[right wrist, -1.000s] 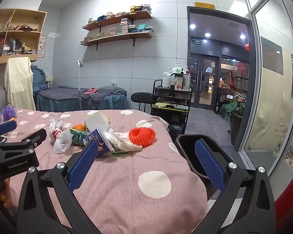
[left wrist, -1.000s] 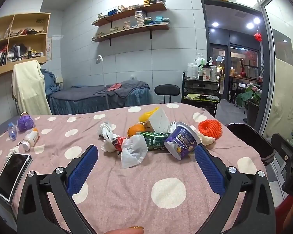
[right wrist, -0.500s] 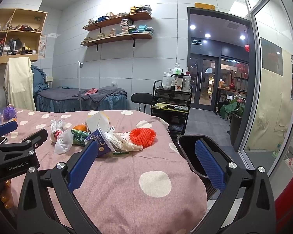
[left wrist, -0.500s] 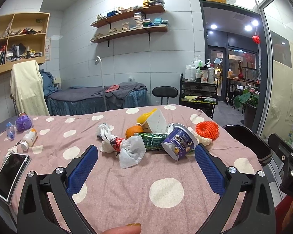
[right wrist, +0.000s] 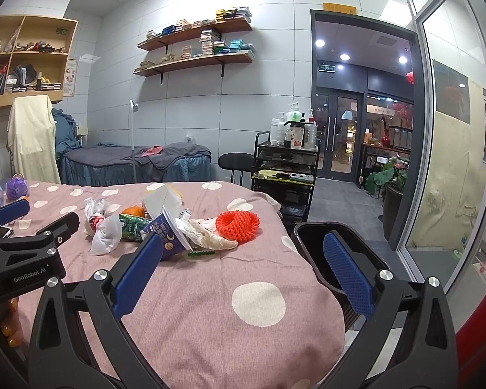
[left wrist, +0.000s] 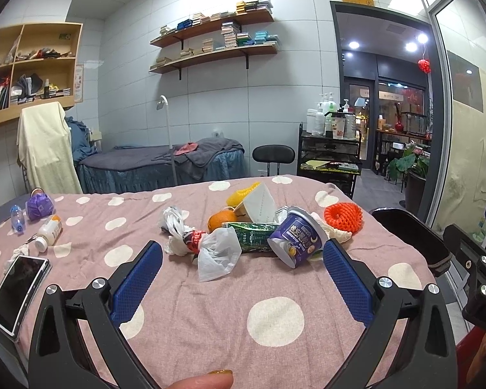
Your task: Collect trash
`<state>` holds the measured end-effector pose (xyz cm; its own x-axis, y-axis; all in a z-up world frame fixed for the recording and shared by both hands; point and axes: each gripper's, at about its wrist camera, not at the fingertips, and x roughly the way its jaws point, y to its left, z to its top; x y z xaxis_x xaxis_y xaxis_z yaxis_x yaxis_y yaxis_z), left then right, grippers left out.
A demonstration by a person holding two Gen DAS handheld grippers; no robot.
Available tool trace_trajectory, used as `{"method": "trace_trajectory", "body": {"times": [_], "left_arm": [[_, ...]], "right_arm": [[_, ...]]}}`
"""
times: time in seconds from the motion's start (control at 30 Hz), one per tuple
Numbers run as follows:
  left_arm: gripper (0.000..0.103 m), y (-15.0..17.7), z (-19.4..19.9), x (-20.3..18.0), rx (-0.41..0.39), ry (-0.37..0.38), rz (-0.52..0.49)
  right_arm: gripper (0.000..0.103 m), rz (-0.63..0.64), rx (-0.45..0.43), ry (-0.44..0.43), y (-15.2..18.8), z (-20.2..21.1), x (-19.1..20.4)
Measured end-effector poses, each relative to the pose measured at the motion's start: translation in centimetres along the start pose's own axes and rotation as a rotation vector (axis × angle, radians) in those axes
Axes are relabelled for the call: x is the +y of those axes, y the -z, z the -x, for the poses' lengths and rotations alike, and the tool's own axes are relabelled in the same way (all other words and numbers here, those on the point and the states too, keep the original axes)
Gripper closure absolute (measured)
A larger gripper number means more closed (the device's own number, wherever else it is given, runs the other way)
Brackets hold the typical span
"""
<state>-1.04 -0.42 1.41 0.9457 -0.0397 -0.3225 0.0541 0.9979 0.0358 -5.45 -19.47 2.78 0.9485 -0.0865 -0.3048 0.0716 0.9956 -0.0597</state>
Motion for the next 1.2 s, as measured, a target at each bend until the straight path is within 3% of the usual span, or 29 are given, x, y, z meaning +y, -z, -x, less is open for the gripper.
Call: {"method": "trace_trajectory", "body": {"times": [1.2], "left_arm": [[0.006, 0.20, 0.16, -0.04, 0.002, 0.002, 0.006]], "right_arm": [[0.005, 0.002, 0.010, -0.002, 0.13, 0.10, 0.02]]}}
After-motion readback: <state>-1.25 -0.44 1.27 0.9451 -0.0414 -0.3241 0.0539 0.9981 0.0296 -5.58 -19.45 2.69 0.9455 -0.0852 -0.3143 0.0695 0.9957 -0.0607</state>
